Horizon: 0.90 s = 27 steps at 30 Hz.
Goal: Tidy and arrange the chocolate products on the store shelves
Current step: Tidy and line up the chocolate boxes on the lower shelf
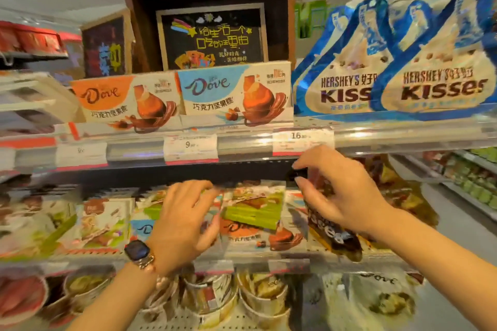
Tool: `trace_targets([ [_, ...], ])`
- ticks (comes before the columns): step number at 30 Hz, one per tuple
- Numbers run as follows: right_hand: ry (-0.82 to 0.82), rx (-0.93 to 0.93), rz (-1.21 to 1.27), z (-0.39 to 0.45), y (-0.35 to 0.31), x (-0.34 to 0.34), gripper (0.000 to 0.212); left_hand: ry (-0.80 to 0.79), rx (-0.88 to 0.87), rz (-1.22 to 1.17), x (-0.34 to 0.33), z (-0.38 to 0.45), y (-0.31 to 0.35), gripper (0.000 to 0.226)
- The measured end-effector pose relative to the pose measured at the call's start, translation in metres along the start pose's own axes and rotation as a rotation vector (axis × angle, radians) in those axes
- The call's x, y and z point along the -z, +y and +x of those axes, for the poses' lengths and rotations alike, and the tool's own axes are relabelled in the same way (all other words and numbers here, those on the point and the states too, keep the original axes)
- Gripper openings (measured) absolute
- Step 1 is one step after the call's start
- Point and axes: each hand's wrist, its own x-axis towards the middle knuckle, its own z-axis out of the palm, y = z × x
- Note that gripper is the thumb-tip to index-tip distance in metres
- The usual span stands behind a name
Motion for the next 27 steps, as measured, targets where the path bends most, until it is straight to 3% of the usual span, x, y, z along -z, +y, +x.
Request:
trace_targets([
  [3, -0.172, -0.089, 0.003, 0.001, -0.011, -0.032, 0.018, -0.138, 0.171, 0.011, 0.0, -0.022, -0.034, 0.036],
  [6, -0.339, -0.33, -0.102, 0.0, -0.015, -0.06, 0.024, -0.254, 0.365, 0.01, 0.002, -0.03, -0.056, 0.047],
  [9, -0.38, -0.616, -0.268, 0.002, -0.019, -0.081, 0.036, -0.405, 0.548, 0.035, 0.004, -0.022, -0.067, 0.053],
  [13, -0.531, -0.914, -0.406, 0.013, -0.028, -0.092, 0.058, -0.669, 0.675, 0.063, -0.006, -0.003, -0.08, 0.097],
  [17, -0.673, -1.142, -0.248, 0.022, -0.033, -0.097, 0.077, -0.828, 0.727, -0.022, -0.019, 0.005, -0.092, 0.119],
  [27, -0.467, -1.322, 0.168, 0.008, -0.024, -0.099, 0.083, -1.028, 0.859, -0.337, -0.008, 0.021, -0.102, 0.109],
])
